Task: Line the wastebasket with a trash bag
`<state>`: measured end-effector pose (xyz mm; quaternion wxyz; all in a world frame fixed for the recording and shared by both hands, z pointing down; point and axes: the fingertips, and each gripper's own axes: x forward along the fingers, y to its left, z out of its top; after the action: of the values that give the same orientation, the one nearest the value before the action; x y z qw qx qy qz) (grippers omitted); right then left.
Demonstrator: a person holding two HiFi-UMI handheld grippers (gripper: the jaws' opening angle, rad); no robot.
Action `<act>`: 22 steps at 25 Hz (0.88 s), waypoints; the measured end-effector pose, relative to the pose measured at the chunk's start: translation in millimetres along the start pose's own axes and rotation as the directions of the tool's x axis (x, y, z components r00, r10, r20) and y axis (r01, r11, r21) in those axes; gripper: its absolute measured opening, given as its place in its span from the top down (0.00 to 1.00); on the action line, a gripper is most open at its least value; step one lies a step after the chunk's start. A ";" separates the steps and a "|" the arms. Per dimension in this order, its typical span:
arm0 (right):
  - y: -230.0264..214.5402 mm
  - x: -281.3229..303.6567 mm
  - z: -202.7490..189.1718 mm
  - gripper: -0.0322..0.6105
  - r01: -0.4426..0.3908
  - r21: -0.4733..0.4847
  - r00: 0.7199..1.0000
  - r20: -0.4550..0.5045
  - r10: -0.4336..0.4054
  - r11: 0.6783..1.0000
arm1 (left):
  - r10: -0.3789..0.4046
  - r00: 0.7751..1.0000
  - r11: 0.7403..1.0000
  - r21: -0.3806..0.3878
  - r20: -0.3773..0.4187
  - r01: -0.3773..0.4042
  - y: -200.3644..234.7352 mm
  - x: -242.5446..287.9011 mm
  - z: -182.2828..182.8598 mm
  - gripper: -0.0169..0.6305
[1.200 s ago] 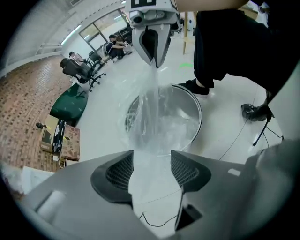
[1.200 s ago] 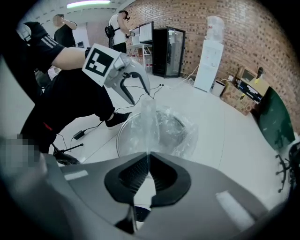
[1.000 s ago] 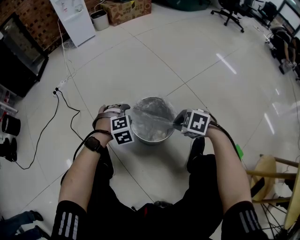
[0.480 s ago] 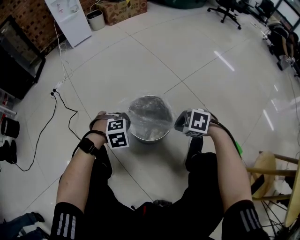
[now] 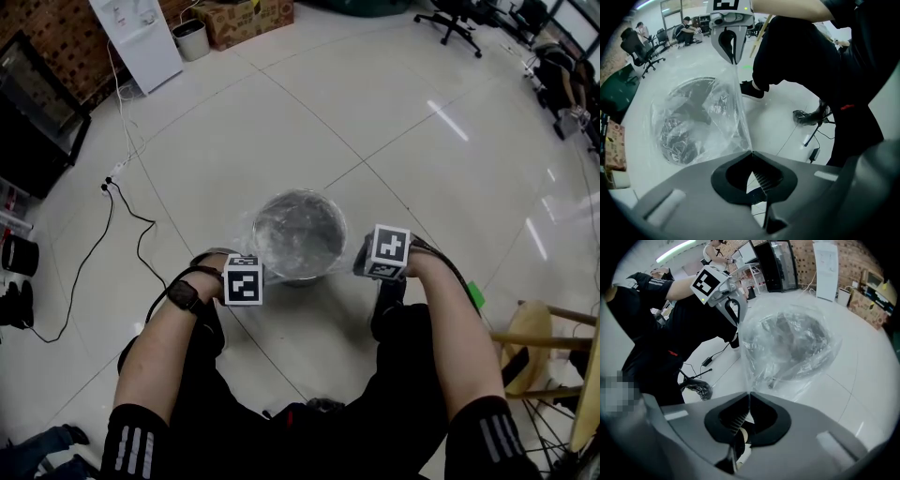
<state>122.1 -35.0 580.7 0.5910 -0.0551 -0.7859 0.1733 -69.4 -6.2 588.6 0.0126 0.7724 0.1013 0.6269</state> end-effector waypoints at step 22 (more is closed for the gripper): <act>-26.2 74.2 -2.9 0.94 0.060 0.092 0.997 -0.049 -0.055 0.994 | 0.116 0.984 0.982 -0.133 -0.138 -0.134 20.0 74.1 -35.4 0.94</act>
<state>106.0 -37.2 657.7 0.6159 -0.0088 -0.7642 0.1914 -86.7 -16.9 670.7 0.0213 0.7320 0.0082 0.6810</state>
